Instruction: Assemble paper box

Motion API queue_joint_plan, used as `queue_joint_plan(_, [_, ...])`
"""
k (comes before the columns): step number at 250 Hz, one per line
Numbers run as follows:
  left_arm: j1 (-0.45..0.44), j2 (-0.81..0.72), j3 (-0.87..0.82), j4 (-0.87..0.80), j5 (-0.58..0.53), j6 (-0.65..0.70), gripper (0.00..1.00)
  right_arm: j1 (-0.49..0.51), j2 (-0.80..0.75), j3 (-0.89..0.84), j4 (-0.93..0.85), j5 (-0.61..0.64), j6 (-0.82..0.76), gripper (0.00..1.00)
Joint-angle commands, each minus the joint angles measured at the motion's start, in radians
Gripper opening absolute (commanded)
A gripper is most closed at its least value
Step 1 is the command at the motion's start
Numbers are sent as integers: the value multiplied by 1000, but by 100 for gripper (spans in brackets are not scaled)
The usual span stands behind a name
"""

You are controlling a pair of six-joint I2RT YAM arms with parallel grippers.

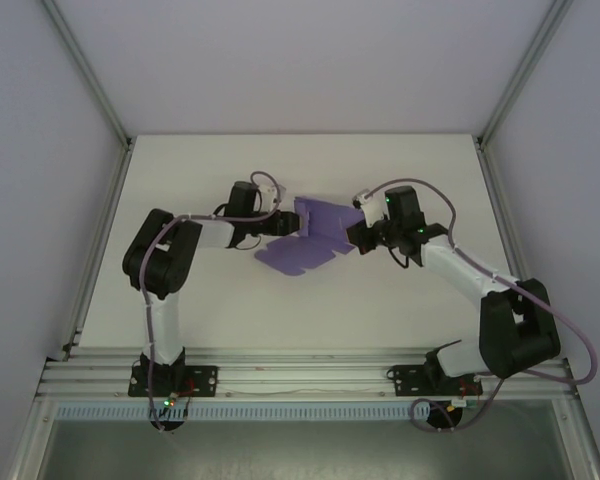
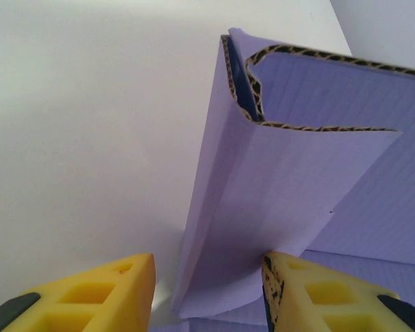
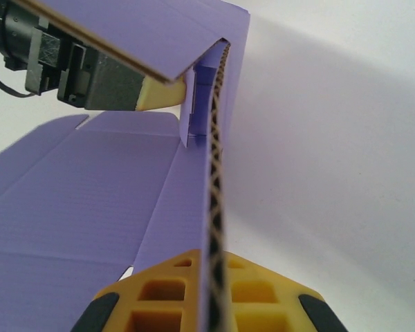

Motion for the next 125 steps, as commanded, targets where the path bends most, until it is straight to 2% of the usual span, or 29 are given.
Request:
queue_joint_plan(1, [-31, 43, 19, 17, 11, -14, 46, 11, 39, 0, -154, -12, -44, 0])
queue_joint_plan(30, [-31, 12, -21, 75, 2, -51, 49, 11, 38, -1, -149, 16, -41, 0])
queue_joint_plan(45, [-31, -32, -49, 63, -11, -44, 55, 11, 24, -6, -139, 32, -34, 0])
queue_joint_plan(92, [-24, -273, -157, -169, -316, 41, 72, 11, -30, -36, -112, 132, -36, 0])
queue_joint_plan(104, [-25, -306, -161, -214, -349, 46, 77, 12, -36, -41, -113, 139, -42, 0])
queue_joint_plan(125, [-26, -319, -137, -251, -338, 35, 78, 11, -34, -45, -112, 141, -38, 0])
